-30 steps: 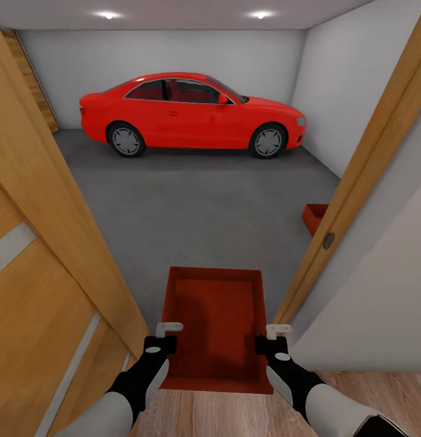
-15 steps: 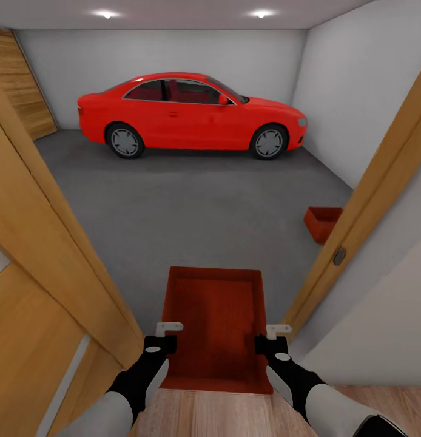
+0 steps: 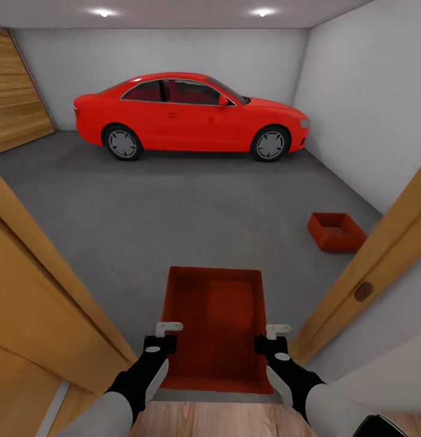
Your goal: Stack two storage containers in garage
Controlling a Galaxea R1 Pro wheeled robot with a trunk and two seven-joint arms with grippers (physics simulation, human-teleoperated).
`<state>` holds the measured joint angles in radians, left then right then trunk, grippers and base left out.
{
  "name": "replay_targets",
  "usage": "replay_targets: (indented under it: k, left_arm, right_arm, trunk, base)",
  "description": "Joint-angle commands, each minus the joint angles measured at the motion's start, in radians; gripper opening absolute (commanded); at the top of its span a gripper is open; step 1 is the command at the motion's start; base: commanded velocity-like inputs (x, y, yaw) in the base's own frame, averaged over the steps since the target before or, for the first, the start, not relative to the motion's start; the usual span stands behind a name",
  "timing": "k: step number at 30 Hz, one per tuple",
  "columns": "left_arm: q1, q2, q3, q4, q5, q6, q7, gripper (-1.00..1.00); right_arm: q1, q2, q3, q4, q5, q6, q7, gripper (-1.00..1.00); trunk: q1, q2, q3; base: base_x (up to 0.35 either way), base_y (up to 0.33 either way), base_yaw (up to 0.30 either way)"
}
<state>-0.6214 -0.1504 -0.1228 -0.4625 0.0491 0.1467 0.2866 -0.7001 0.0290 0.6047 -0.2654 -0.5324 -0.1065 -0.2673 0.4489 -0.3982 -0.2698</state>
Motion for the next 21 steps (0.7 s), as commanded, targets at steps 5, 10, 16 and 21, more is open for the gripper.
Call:
replay_targets:
  k: [5,10,16,21]
  left_arm:
    - [0.0,0.002,-0.021,0.007,0.03,0.056,0.006,-1.0]
    - [0.0,0.002,-0.021,0.007,0.03,0.056,0.006,-1.0]
    - [0.0,0.002,-0.021,0.007,0.029,0.056,0.006,-1.0]
    - [0.0,0.002,-0.021,0.007,0.029,0.056,0.006,-1.0]
  right_arm:
    - [-0.002,-0.001,-0.012,-0.002,0.009,-0.007,-0.033,-1.0]
    - [-0.002,-0.001,-0.013,-0.002,0.009,-0.007,-0.033,-1.0]
    - [-0.002,-0.001,-0.013,-0.002,0.009,-0.007,-0.033,-1.0]
    - [-0.002,-0.001,-0.013,-0.002,0.009,-0.007,-0.033,-1.0]
  trunk:
    - [0.001,-0.002,-0.002]
    - [0.001,-0.002,-0.002]
    - [0.001,-0.002,-0.002]
    - [0.001,-0.002,-0.002]
  base:
    - [0.322,0.0,0.0]
    - [0.322,0.0,0.0]
    - [0.322,0.0,0.0]
    - [0.322,0.0,0.0]
